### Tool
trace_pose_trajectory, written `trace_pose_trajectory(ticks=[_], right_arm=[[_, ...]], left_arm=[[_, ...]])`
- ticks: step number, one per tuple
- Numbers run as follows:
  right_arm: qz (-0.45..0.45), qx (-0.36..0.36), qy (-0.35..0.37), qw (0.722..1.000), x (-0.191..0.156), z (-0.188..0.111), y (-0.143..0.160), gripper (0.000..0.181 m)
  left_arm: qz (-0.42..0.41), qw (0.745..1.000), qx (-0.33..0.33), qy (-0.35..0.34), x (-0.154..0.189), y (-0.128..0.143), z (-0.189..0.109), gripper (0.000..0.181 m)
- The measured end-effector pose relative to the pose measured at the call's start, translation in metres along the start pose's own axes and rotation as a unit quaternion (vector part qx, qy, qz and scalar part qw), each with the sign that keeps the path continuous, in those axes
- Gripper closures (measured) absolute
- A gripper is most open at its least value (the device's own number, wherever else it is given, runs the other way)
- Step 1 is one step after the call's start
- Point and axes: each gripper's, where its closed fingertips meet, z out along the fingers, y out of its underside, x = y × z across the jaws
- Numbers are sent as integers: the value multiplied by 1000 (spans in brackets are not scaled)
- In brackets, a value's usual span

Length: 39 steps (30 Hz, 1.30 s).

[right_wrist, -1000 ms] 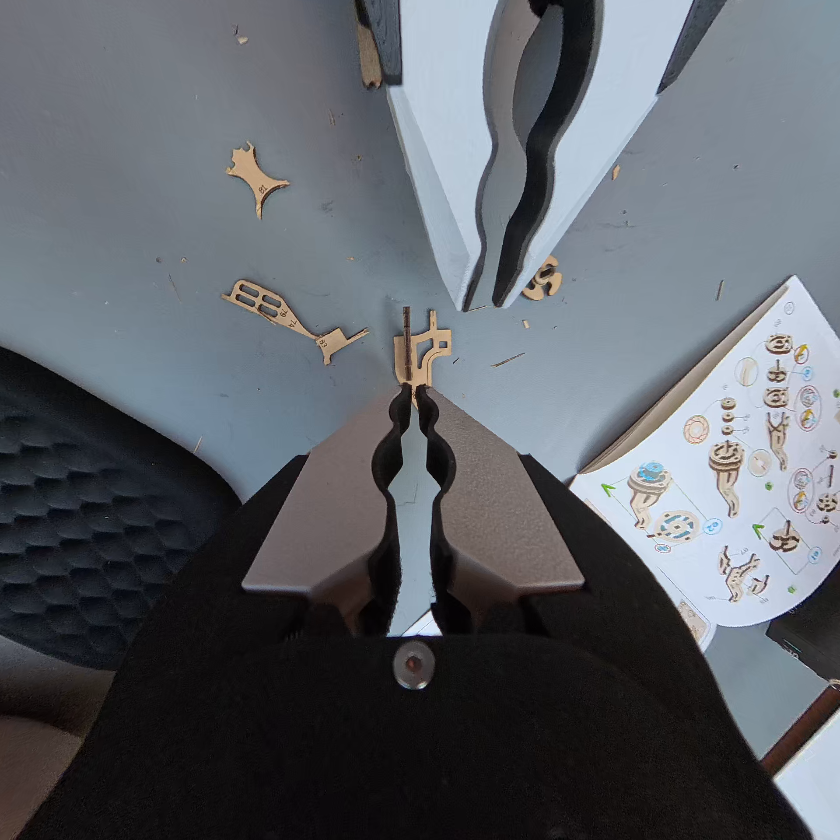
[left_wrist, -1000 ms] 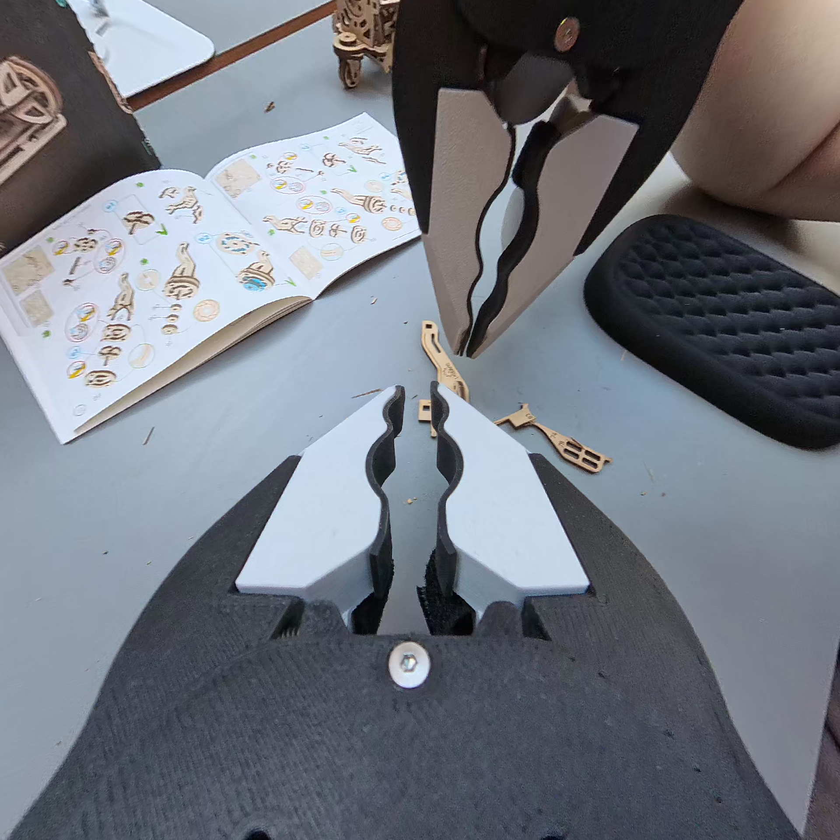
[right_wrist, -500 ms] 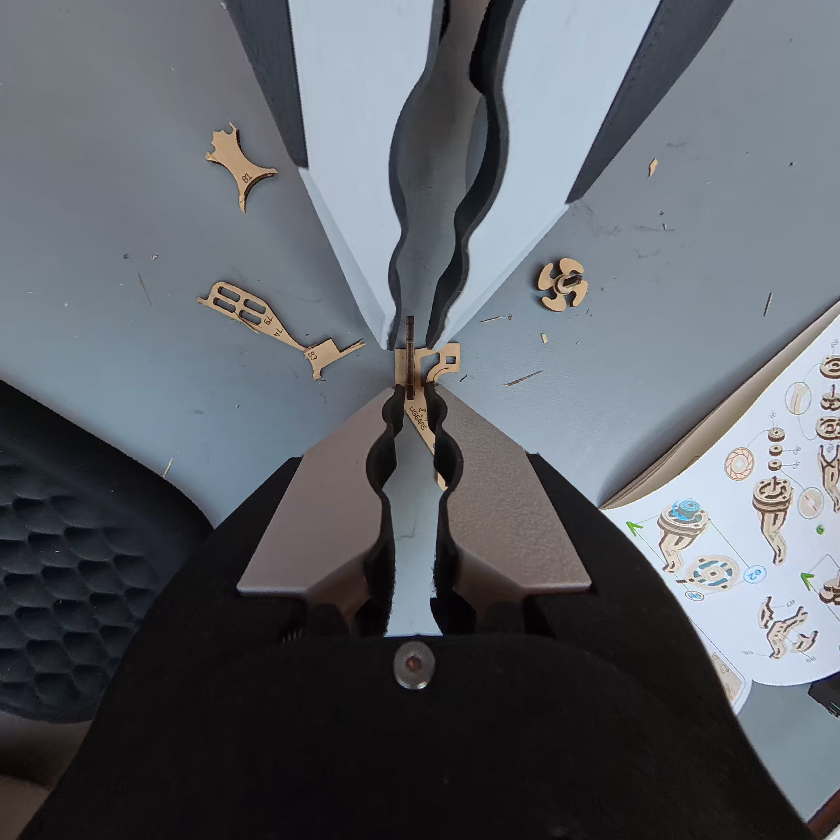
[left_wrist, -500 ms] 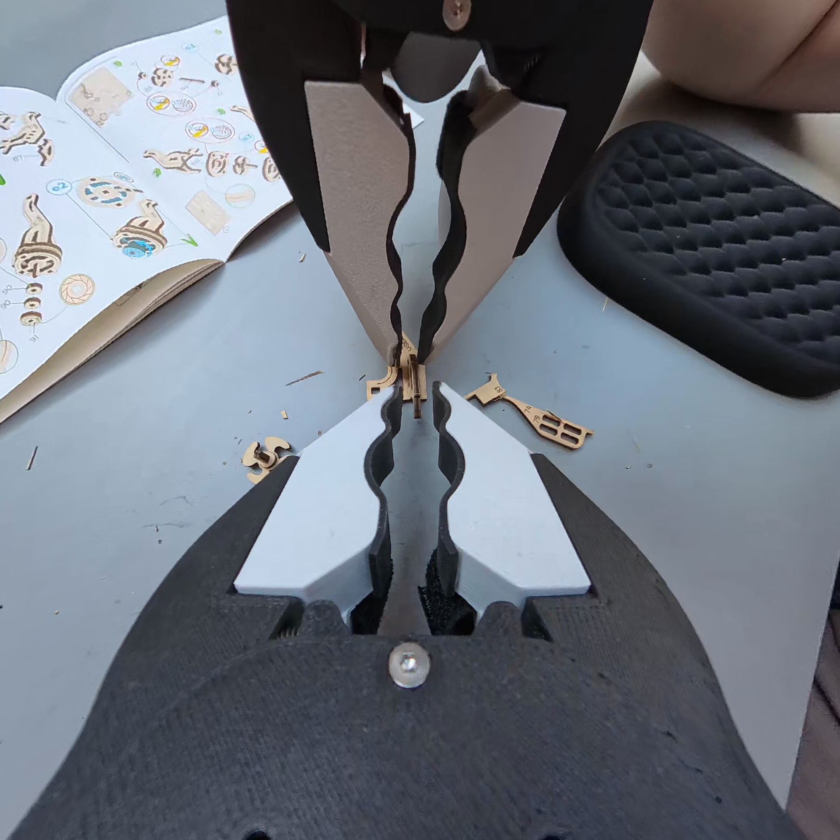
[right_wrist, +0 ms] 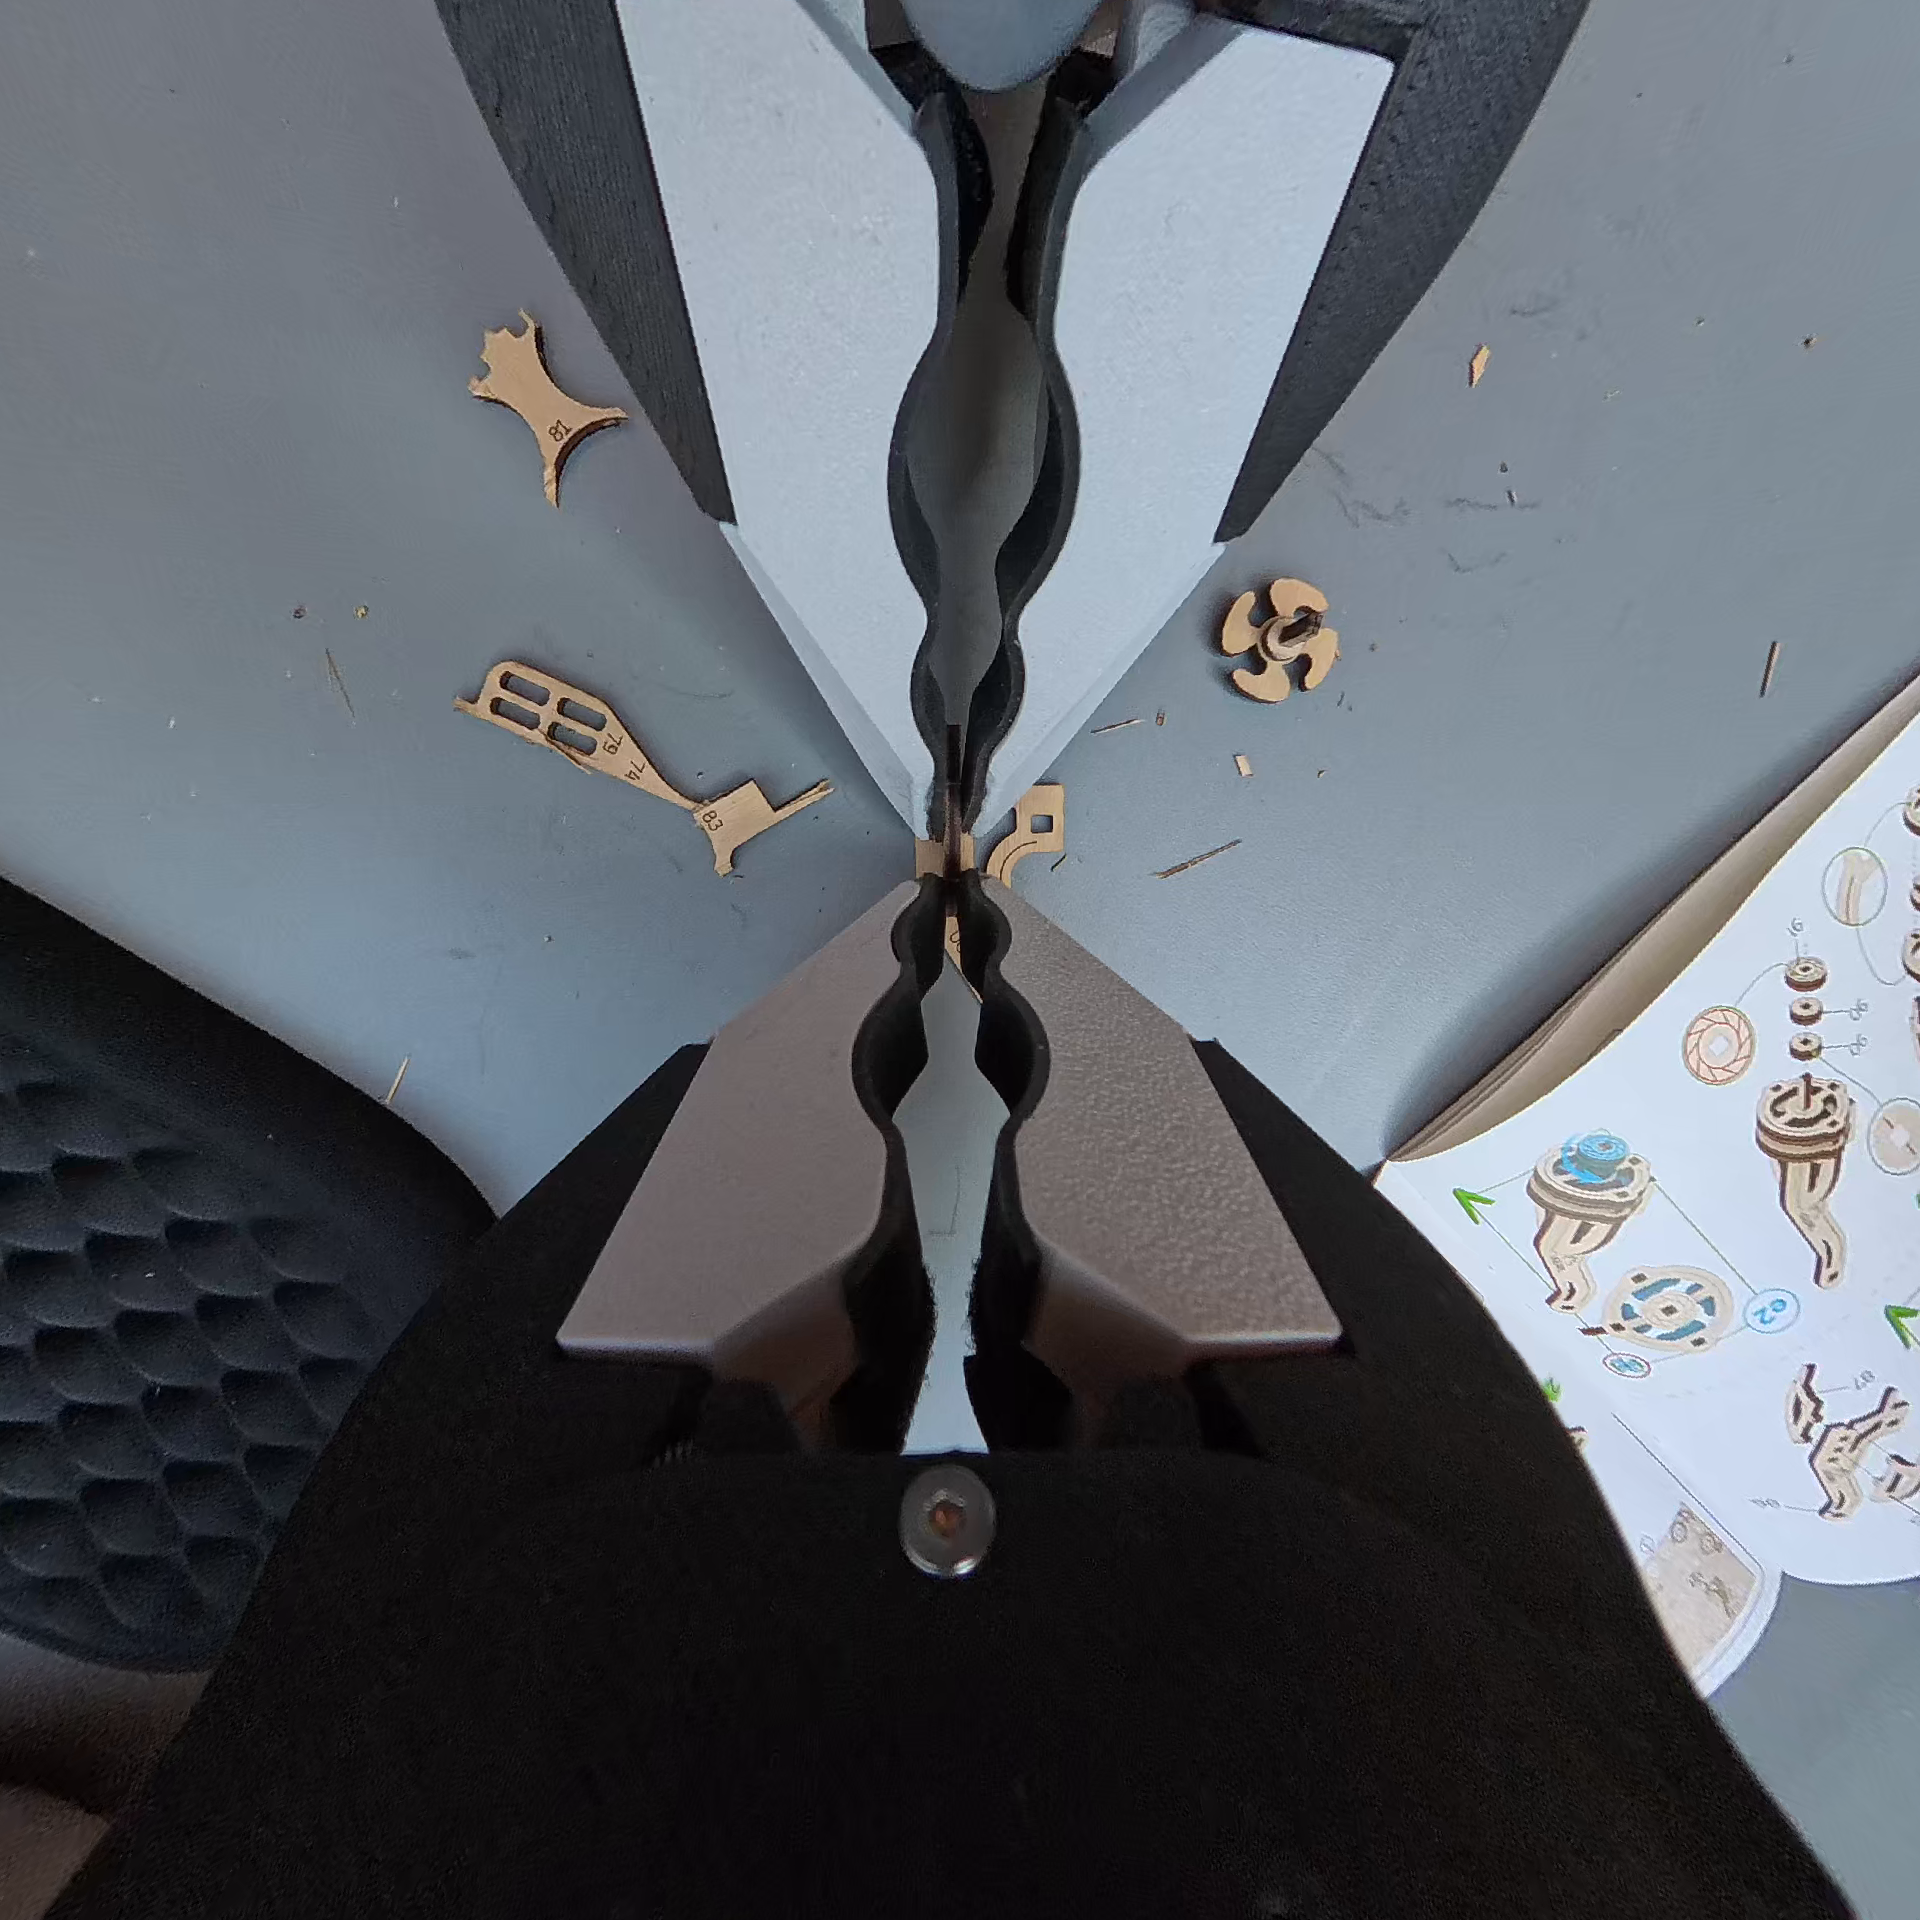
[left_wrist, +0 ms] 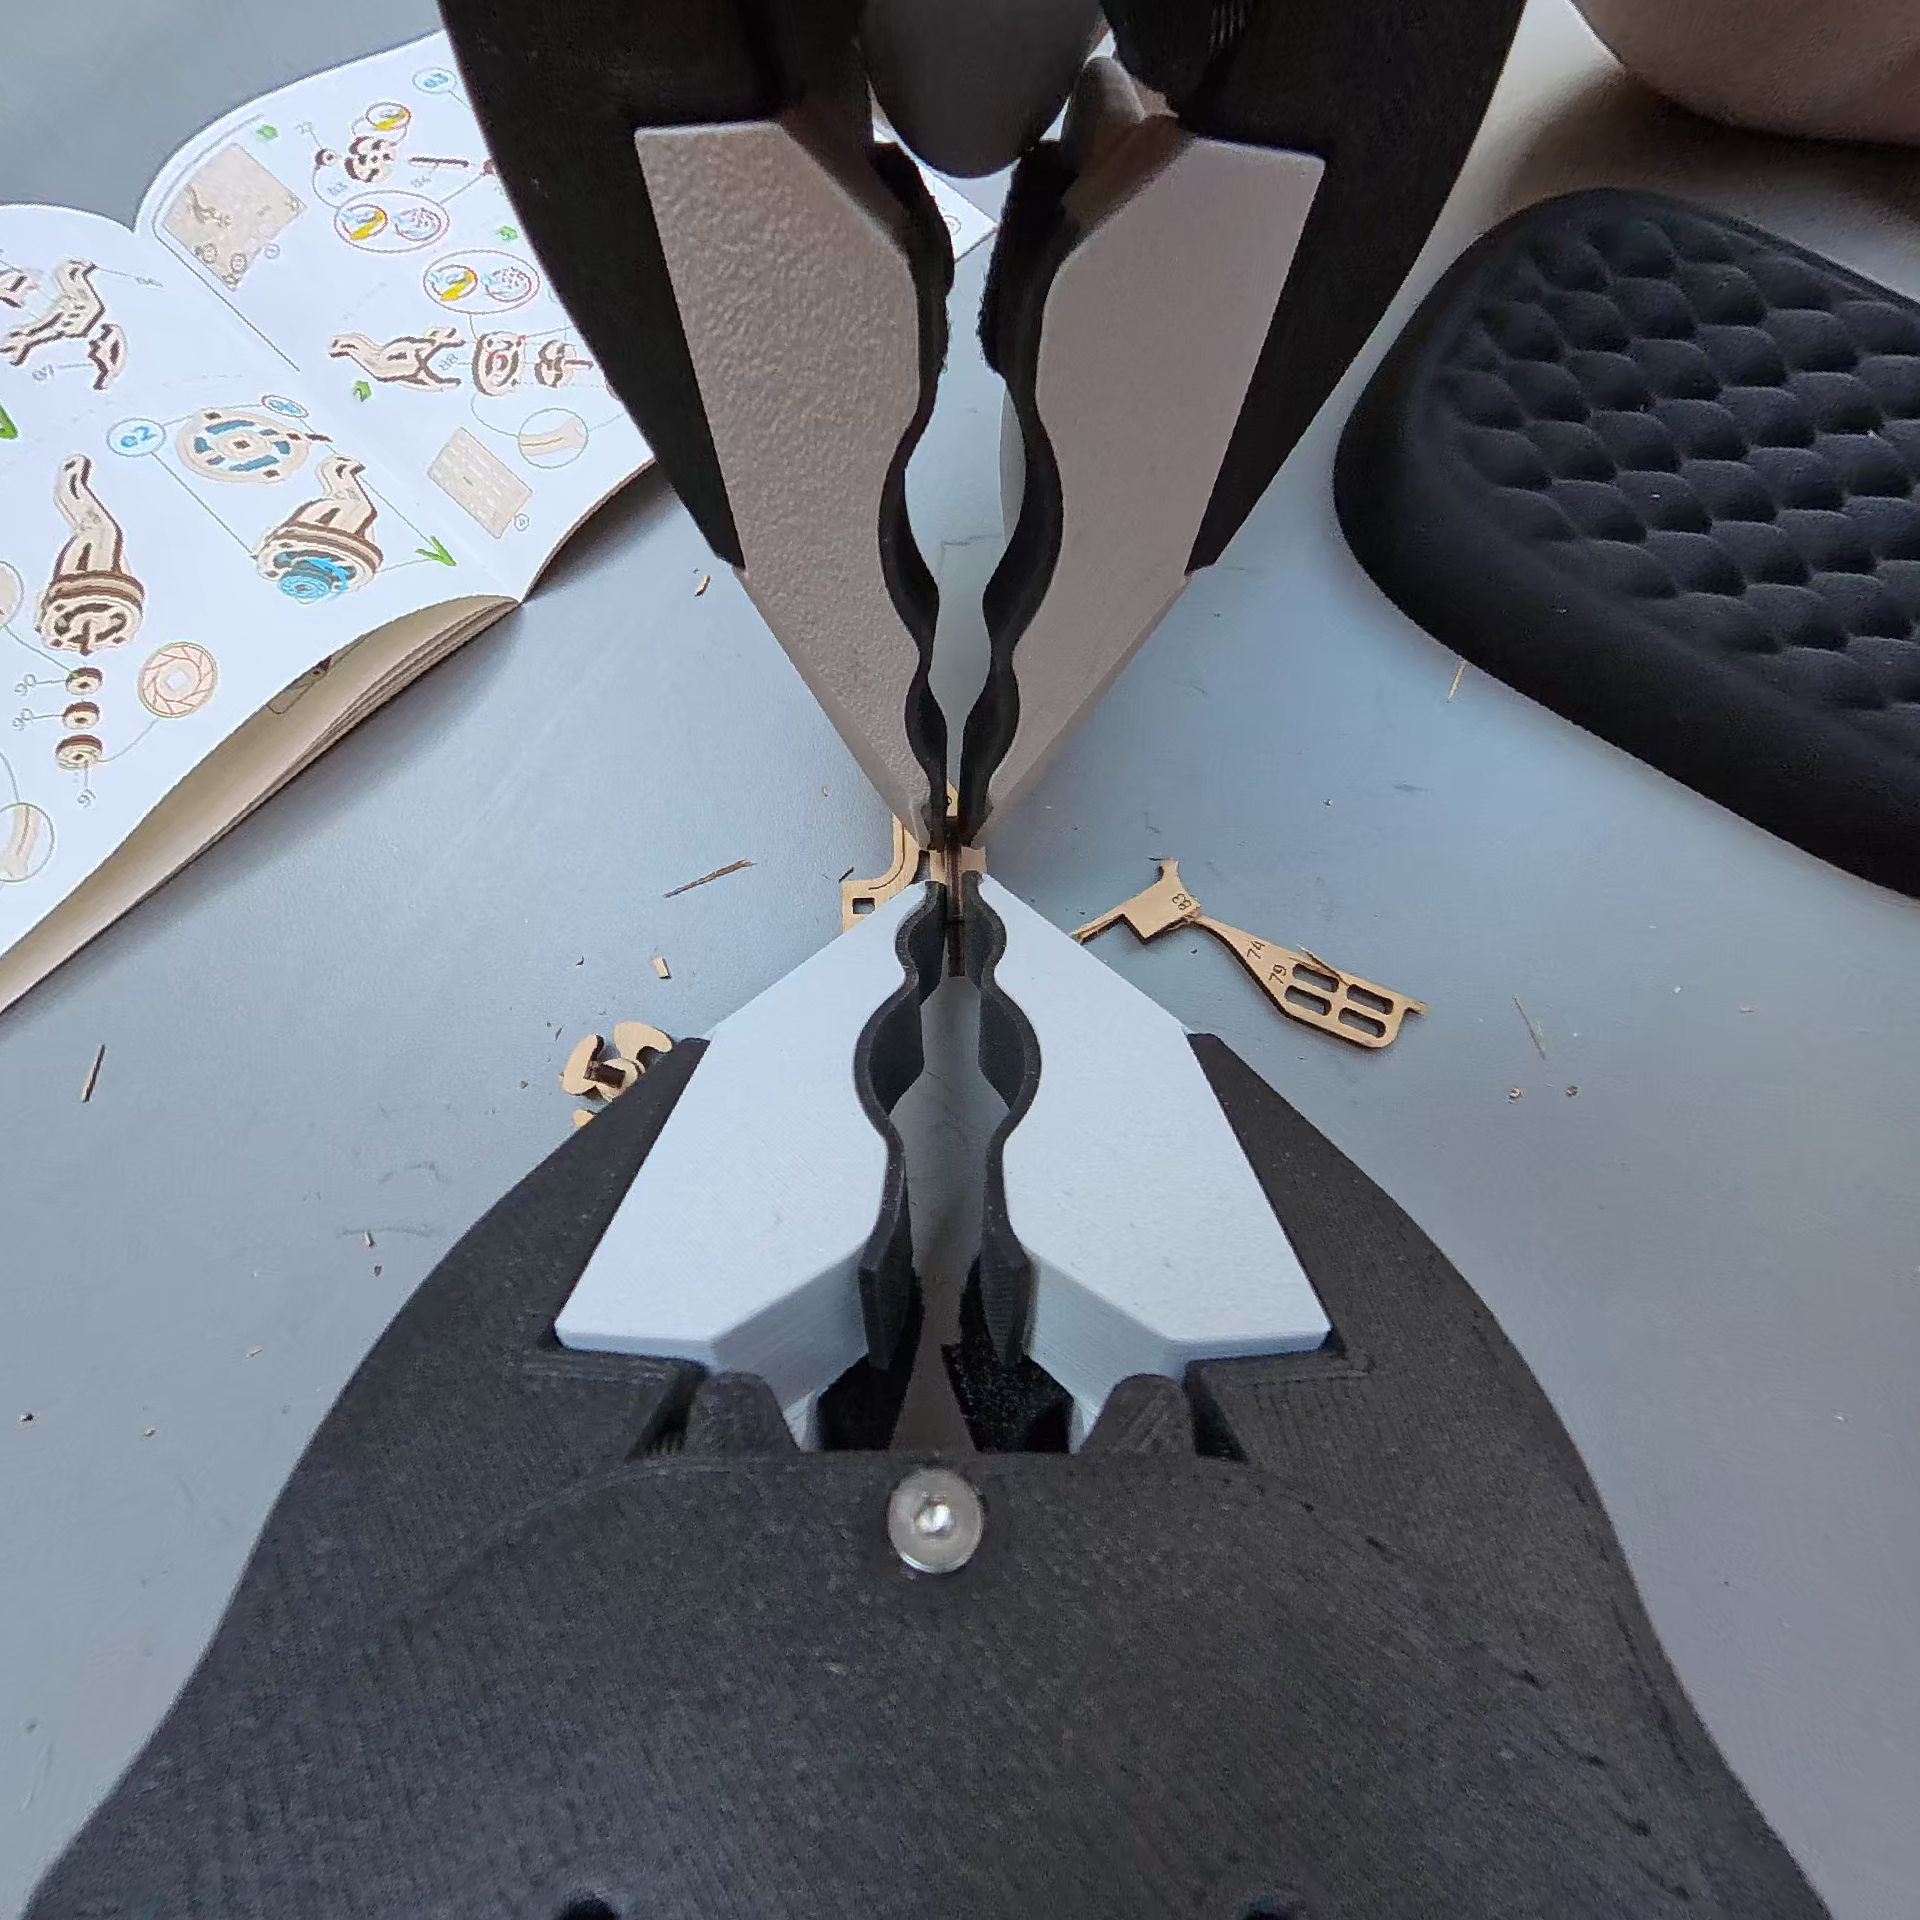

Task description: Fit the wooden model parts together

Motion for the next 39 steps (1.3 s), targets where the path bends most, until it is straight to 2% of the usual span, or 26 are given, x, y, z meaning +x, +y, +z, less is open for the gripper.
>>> trace_pose_trajectory(ticks=[7,15,16,18,20,26,28,39], right_arm=[[-9,9,6,1000,0,1,1,179],[-32,-19,24,999,0,1,0,178],[-32,-17,24,999,0,1,-1,177],[-24,-12,25,999,1,-1,-2,165],[-12,4,22,1000,2,-5,-7,161],[-13,3,22,1000,3,0,-14,168],[-21,-5,20,1000,2,3,-14,176],[-11,-18,15,1000,1,6,-14,179]], left_arm=[[20,1000,2,-7,0,0,1,180],[16,1000,2,-5,1,0,0,180],[3,1000,2,-2,1,0,0,180],[-22,1000,12,3,-3,-2,-5,167],[-42,998,47,18,-5,-12,-17,166],[-93,984,147,39,-18,-34,-53,173],[-103,980,162,48,-18,-37,-57,173],[-89,986,137,28,-19,-31,-49,175]])
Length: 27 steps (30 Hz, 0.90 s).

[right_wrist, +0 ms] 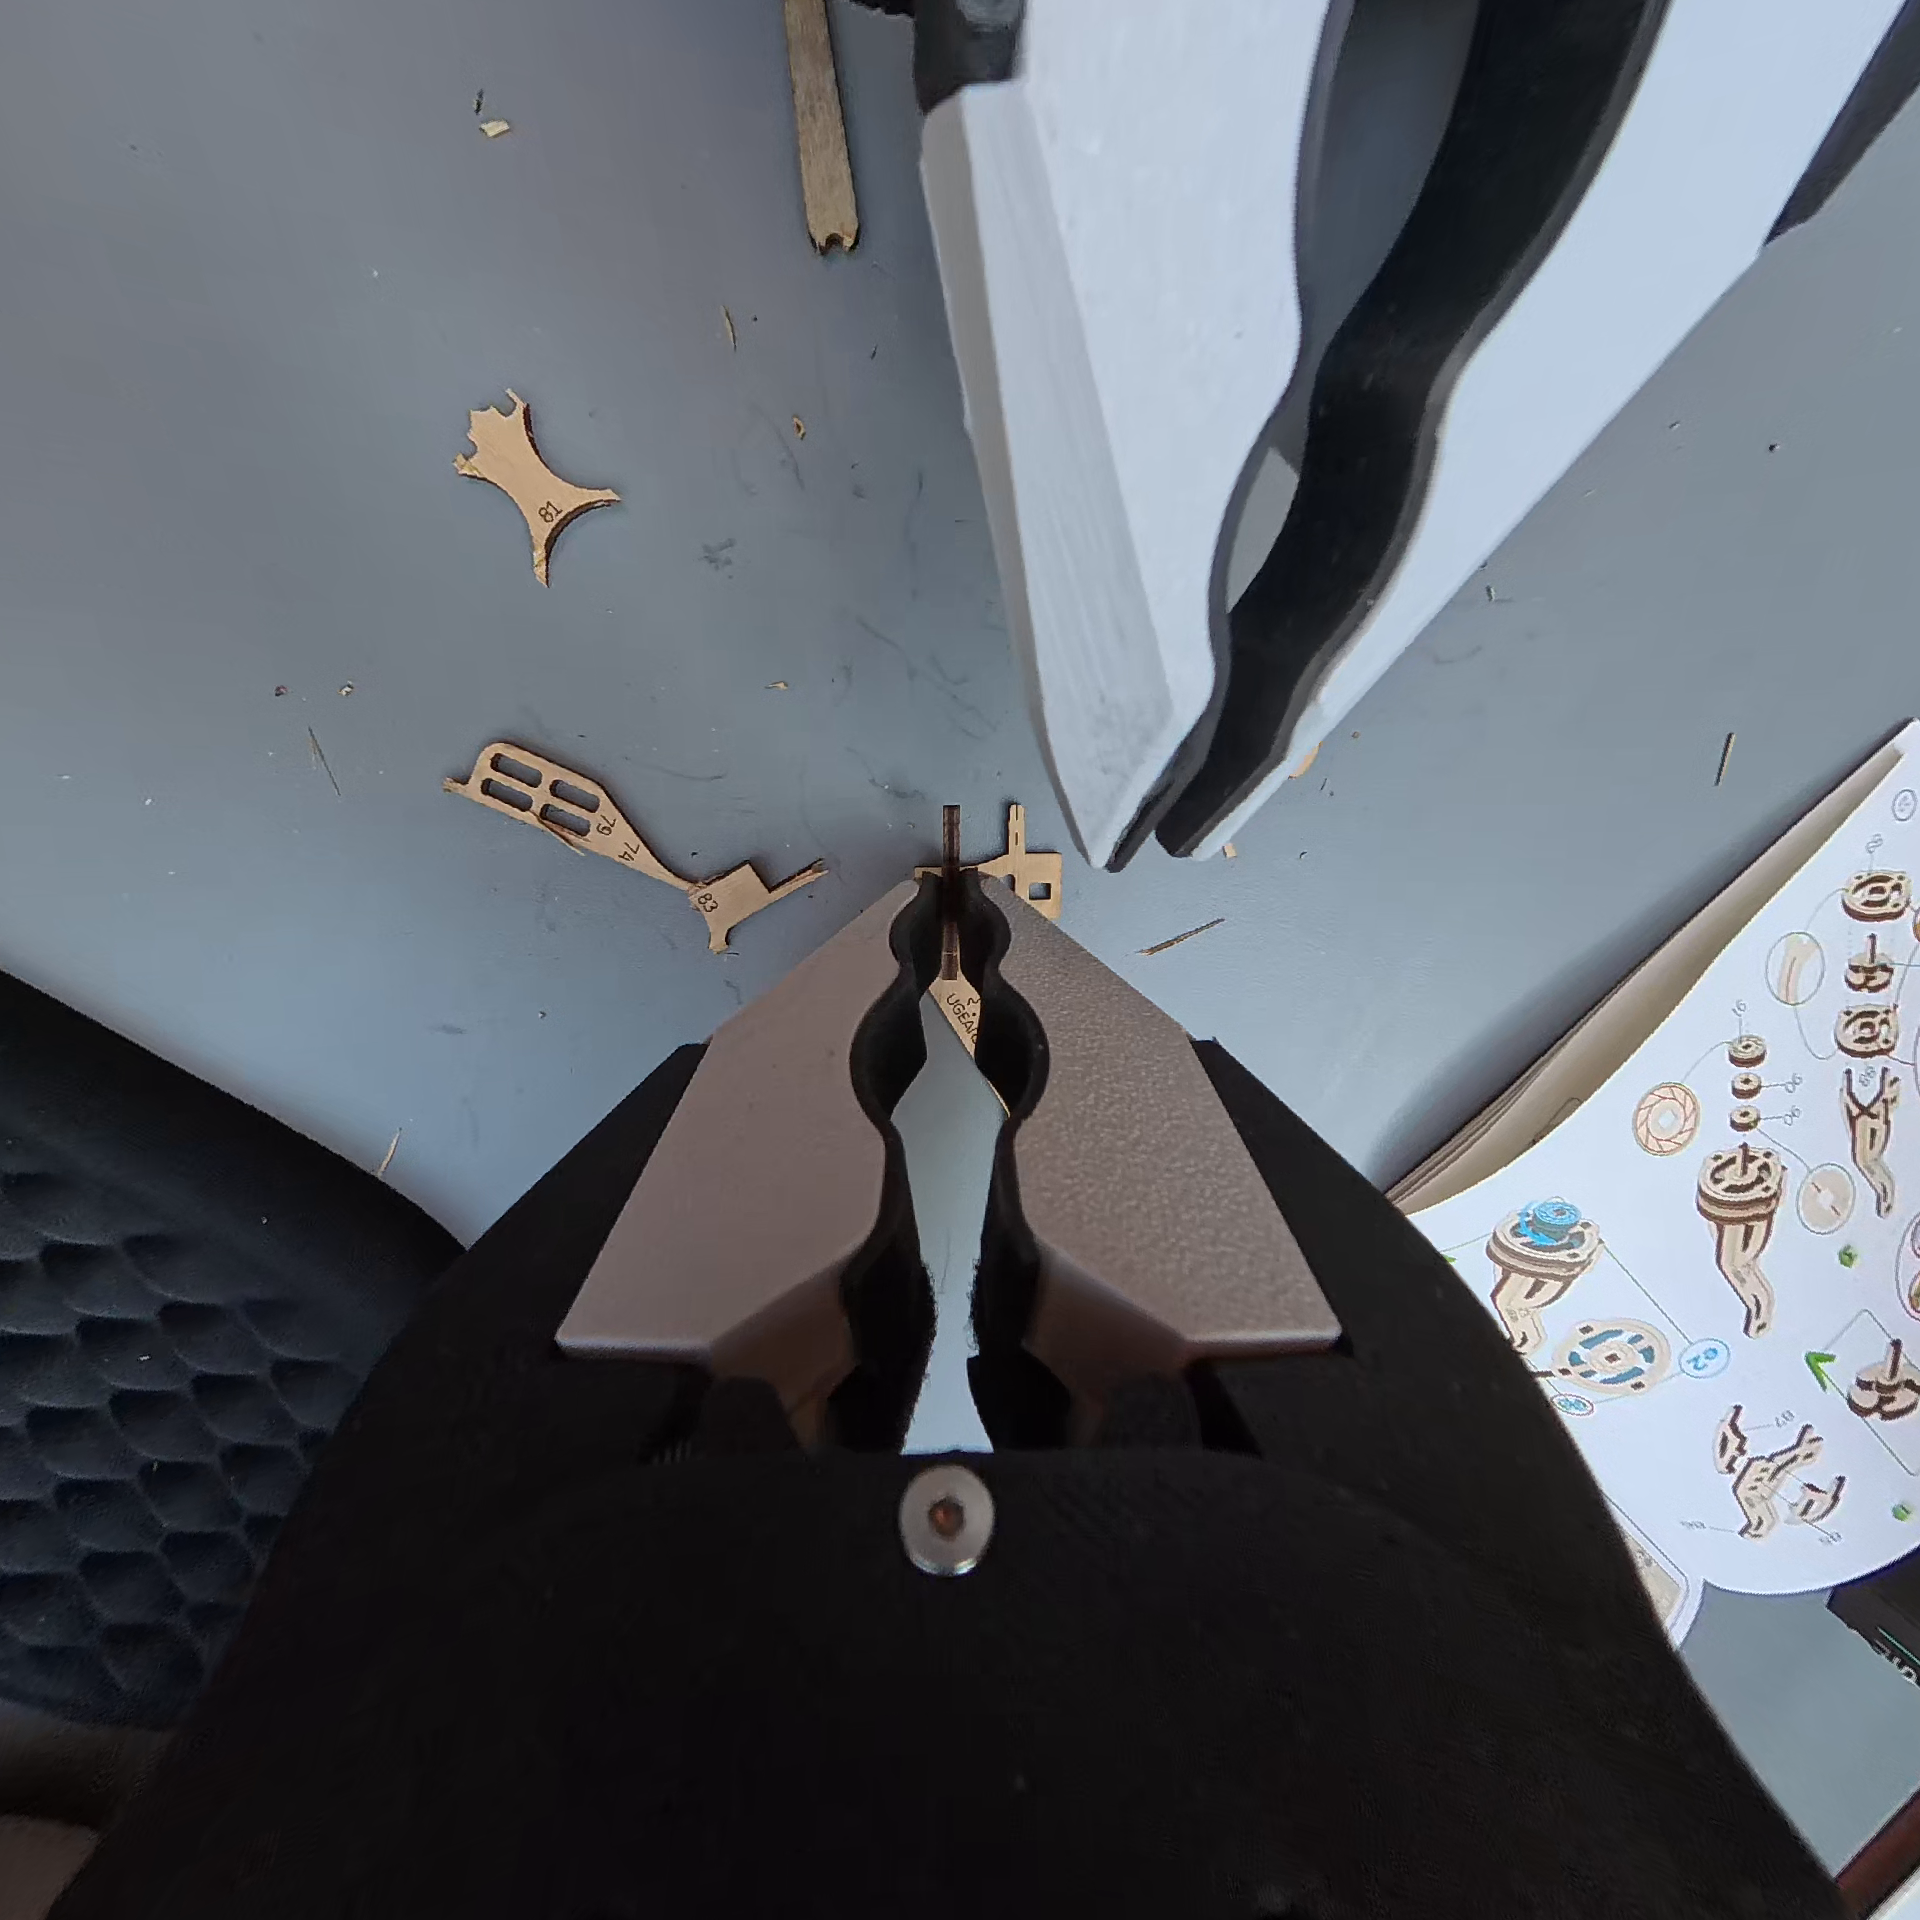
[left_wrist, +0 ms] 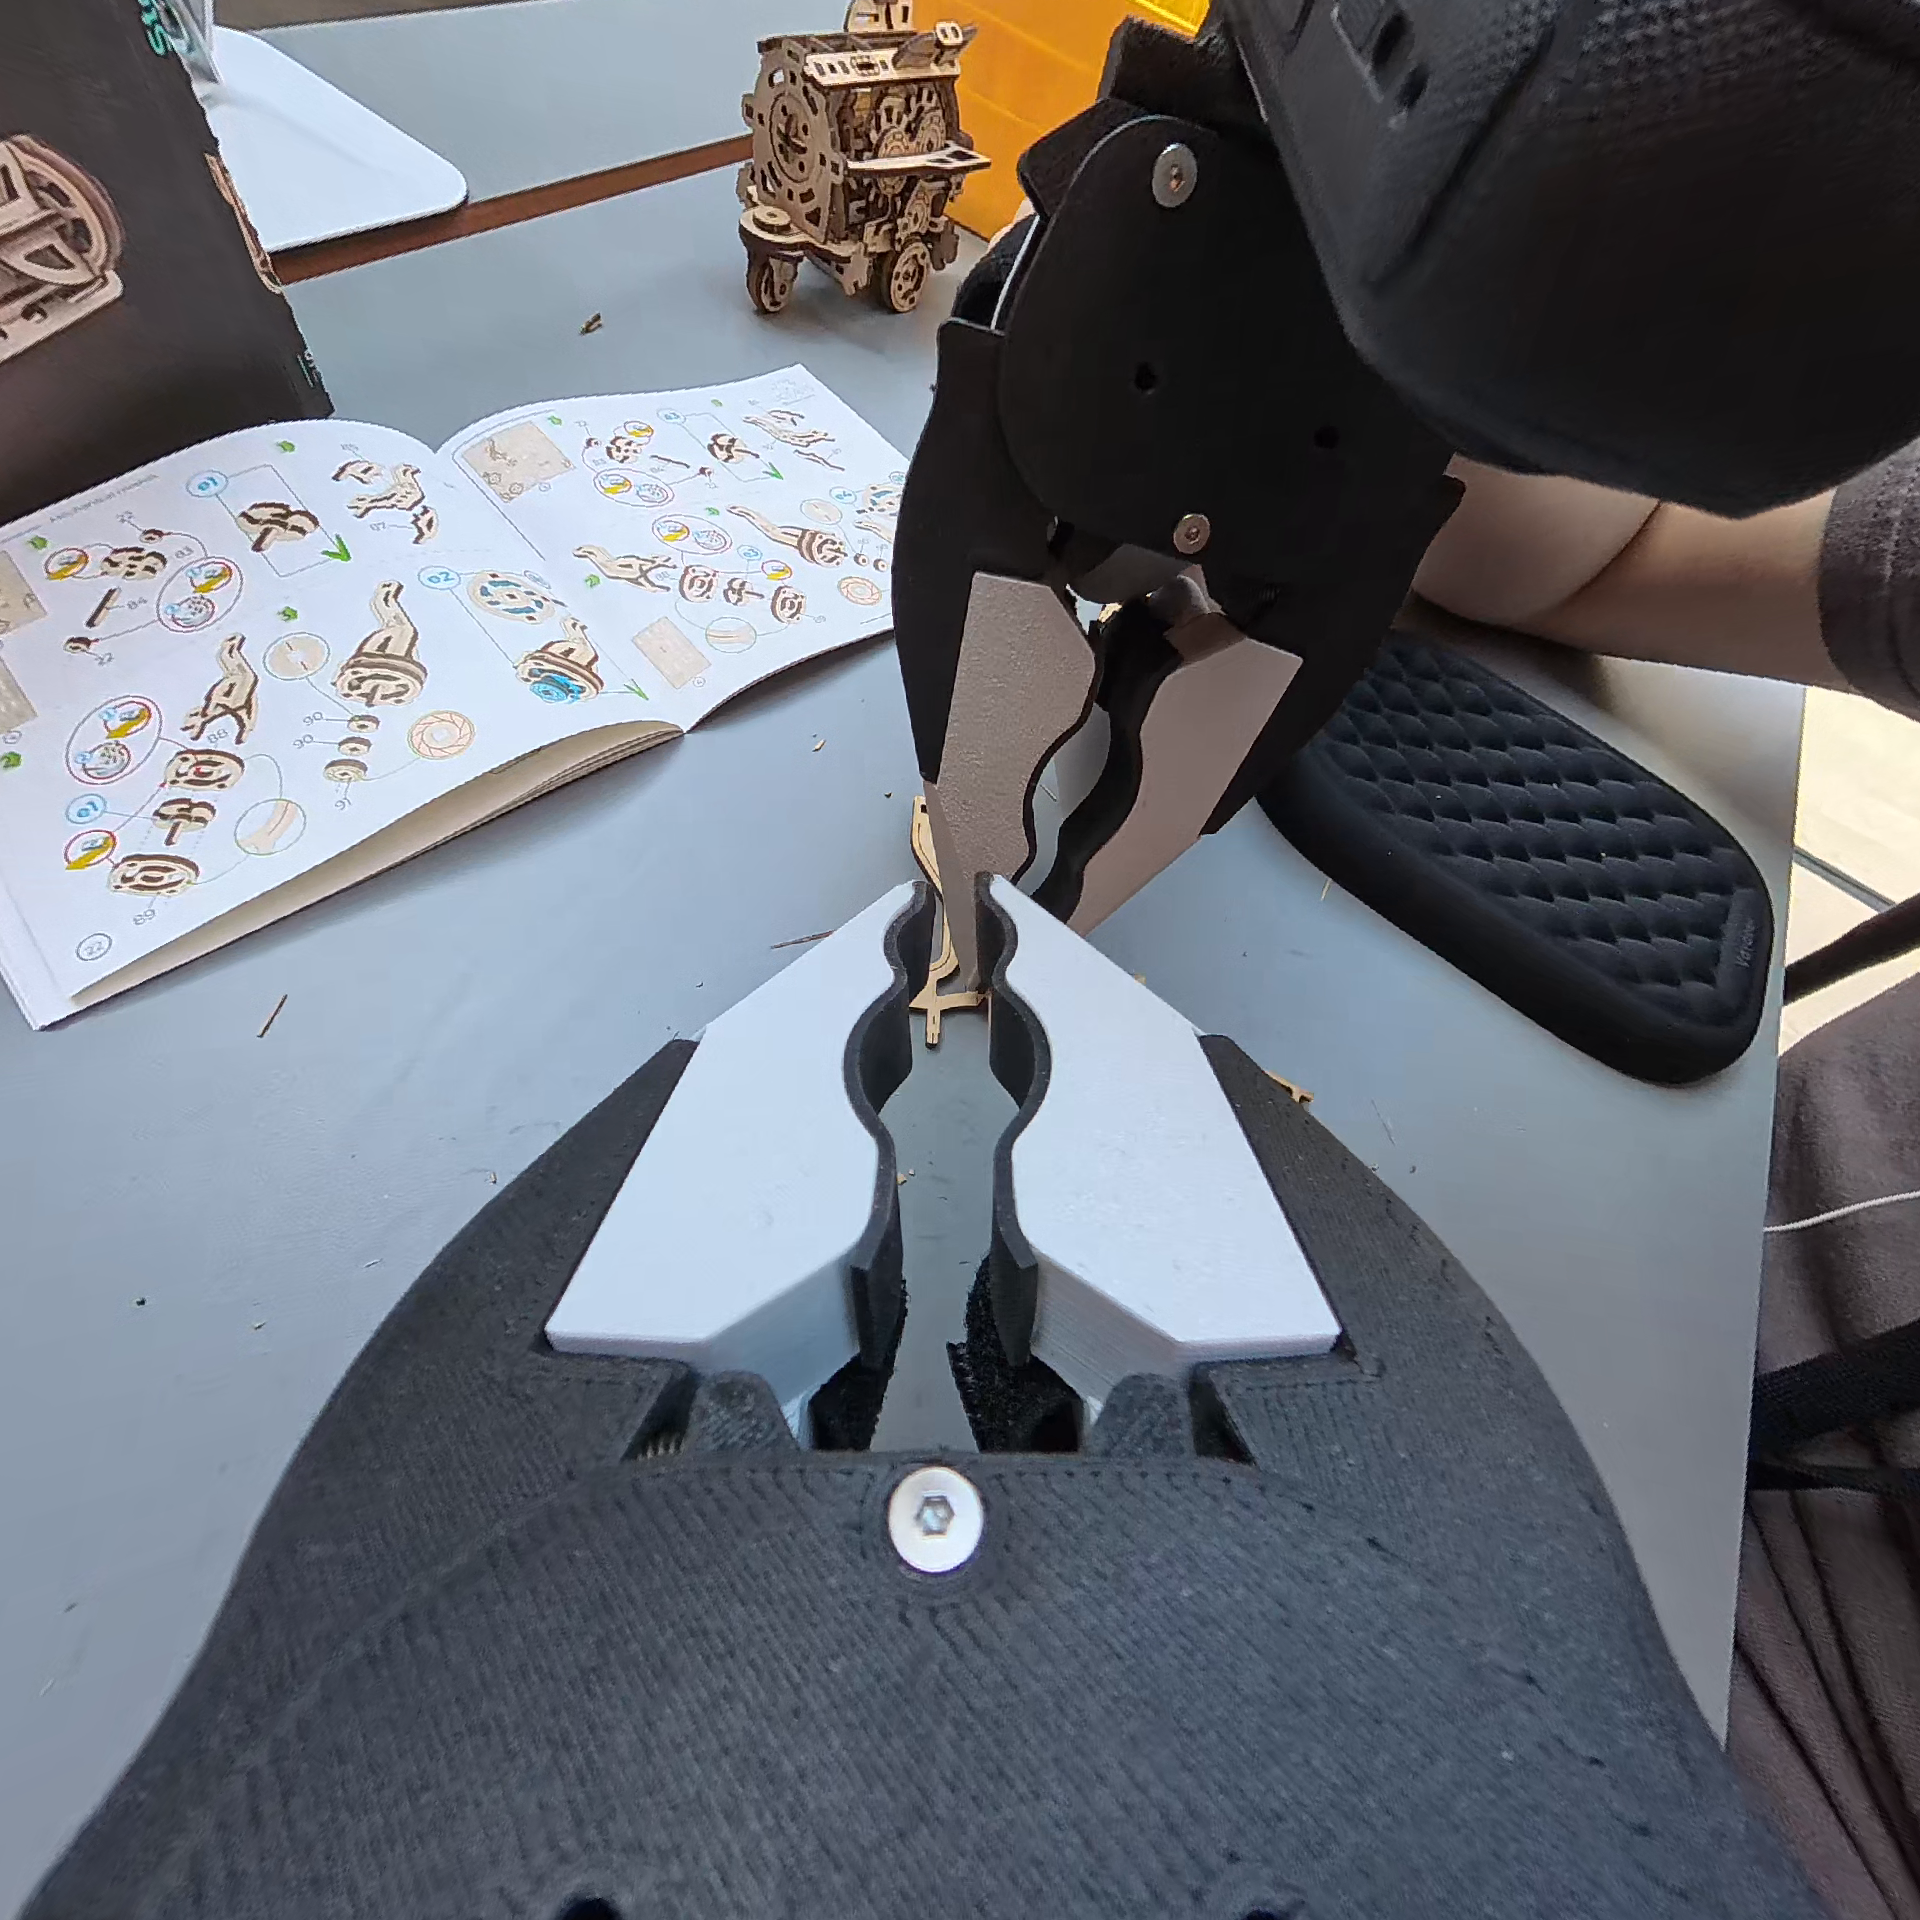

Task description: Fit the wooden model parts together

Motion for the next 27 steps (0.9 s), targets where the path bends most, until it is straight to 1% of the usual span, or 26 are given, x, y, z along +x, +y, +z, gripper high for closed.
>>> trace_pose_trajectory(ticks=[12,16,21,25,26,27], right_arm=[[-6,-18,9,1000,-1,1,1,179],[-4,-12,6,1000,-1,1,0,179],[-7,-24,18,1000,-1,1,0,179],[-12,6,5,1000,-4,0,-1,179],[-15,8,2,1000,-5,-3,-1,176],[-13,18,17,1000,1,-10,-4,169]], left_arm=[[3,1000,0,0,2,0,2,175],[3,1000,2,-2,2,-1,1,175],[-1,1000,1,0,1,0,2,174],[0,1000,-1,5,3,1,2,171],[-1,1000,-2,8,4,1,2,170],[-2,1000,-4,10,4,1,2,170]])
